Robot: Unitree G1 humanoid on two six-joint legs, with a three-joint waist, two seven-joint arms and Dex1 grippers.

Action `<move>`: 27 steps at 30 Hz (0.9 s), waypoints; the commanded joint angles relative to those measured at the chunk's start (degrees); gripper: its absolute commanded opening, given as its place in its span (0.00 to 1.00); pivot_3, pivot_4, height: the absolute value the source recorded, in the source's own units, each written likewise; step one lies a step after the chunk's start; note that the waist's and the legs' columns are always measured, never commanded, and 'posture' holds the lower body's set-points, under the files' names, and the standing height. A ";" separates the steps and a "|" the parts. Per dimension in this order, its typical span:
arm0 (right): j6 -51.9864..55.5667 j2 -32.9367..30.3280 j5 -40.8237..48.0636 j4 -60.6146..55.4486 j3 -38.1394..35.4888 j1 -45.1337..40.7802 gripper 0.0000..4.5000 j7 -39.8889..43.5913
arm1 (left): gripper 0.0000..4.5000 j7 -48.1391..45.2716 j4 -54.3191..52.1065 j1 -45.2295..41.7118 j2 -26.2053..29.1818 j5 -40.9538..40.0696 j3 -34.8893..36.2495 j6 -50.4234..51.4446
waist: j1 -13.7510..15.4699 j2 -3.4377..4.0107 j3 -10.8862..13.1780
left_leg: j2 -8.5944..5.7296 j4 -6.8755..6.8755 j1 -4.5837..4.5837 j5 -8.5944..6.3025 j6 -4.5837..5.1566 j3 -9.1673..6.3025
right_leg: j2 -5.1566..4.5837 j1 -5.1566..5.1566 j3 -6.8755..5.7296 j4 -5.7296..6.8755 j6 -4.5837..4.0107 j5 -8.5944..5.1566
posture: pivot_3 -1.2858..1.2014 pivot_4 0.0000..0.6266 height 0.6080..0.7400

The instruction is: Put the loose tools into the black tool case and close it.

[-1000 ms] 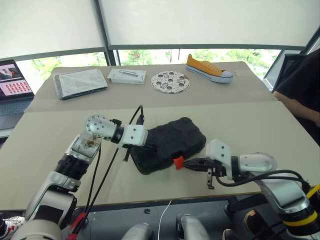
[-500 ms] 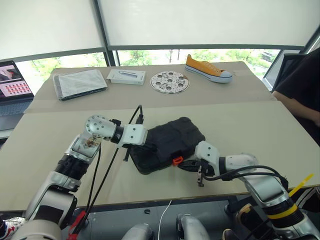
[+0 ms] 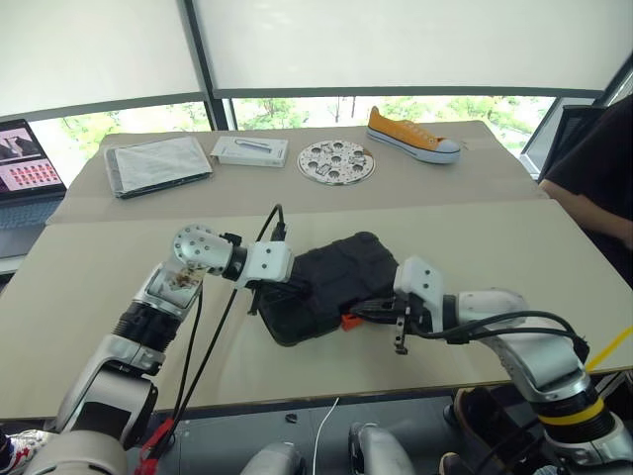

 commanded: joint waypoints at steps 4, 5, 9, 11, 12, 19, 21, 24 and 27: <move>0.00 -5.03 2.16 -5.94 -4.36 5.67 0.00 1.98 | 0.02 -0.26 3.18 0.74 0.92 3.62 -1.73 0.02 | 0.02 0.00 0.00 | 0.01 -0.04 -0.01 0.00 0.00 0.00 | 0.00 0.00 0.00 -0.05 0.02 -0.01 | 0.52 0.24 0.98; 0.13 -5.42 2.67 -6.32 -5.51 6.60 0.00 1.80 | 0.02 -0.21 3.10 0.72 0.88 3.59 -1.73 0.09 | 0.02 0.00 0.00 | 0.01 -0.04 -0.01 0.00 0.00 0.00 | 0.00 0.00 0.01 -0.06 0.02 -0.01 | 0.52 0.24 0.98; 1.18 -6.20 4.04 -6.79 -7.32 9.51 0.00 1.38 | 0.02 -0.24 2.20 0.90 0.53 3.37 -1.96 0.52 | -0.06 0.00 0.00 | 0.01 -0.04 -0.01 0.00 0.00 0.00 | 0.00 0.03 0.01 -0.12 0.05 -0.03 | 0.52 0.24 0.98; 0.18 -5.74 2.18 -6.02 -4.81 10.07 0.00 1.06 | 0.02 -0.17 2.00 0.77 0.02 3.50 -2.35 0.47 | -0.03 0.00 0.00 | 0.04 -0.05 -0.01 0.00 -0.01 0.00 | 0.00 0.03 0.03 -0.12 0.09 -0.05 | 0.52 0.24 0.98; -0.37 -5.07 1.27 -5.36 -3.35 9.97 0.00 0.70 | 0.02 -0.12 1.90 0.63 -0.35 3.53 -2.54 0.54 | -0.03 0.00 0.00 | 0.05 -0.06 -0.01 0.00 -0.01 0.00 | 0.00 0.03 0.02 -0.12 0.09 -0.05 | 0.52 0.24 0.98; -5.07 3.31 -7.05 3.35 5.67 4.53 0.00 -4.33 | 0.02 -0.17 3.51 -1.30 -2.58 4.64 -3.57 -0.59 | -0.01 -0.02 0.00 | 0.01 -0.04 -0.04 0.00 0.00 0.00 | -0.01 0.03 0.01 -0.17 0.06 -0.02 | 0.52 0.24 0.98; -7.45 5.91 -8.82 5.31 5.63 3.01 0.00 -6.58 | 0.02 -0.32 4.08 -1.63 -2.83 5.36 -3.94 -1.44 | 0.02 -0.02 0.00 | 0.01 -0.06 -0.04 0.00 0.00 0.00 | 0.01 0.01 0.00 -0.16 0.05 -0.02 | 0.52 0.24 0.98; -9.58 7.02 -9.46 4.84 4.43 2.08 0.00 -7.15 | 0.02 -0.63 4.34 -1.54 -2.72 6.09 -4.45 -2.69 | -0.01 -0.02 0.00 | 0.01 -0.07 -0.04 0.00 0.00 -0.02 | 0.04 -0.02 -0.02 -0.16 0.03 -0.01 | 0.52 0.24 0.98; -8.23 7.19 -7.03 1.59 1.89 1.69 0.00 -6.64 | 0.02 -0.71 4.65 -1.11 -2.40 6.82 -4.76 -4.12 | -0.09 -0.02 0.00 | -0.01 -0.04 -0.04 0.00 0.00 0.01 | 0.04 -0.01 -0.03 -0.15 0.03 0.00 | 0.52 0.24 0.98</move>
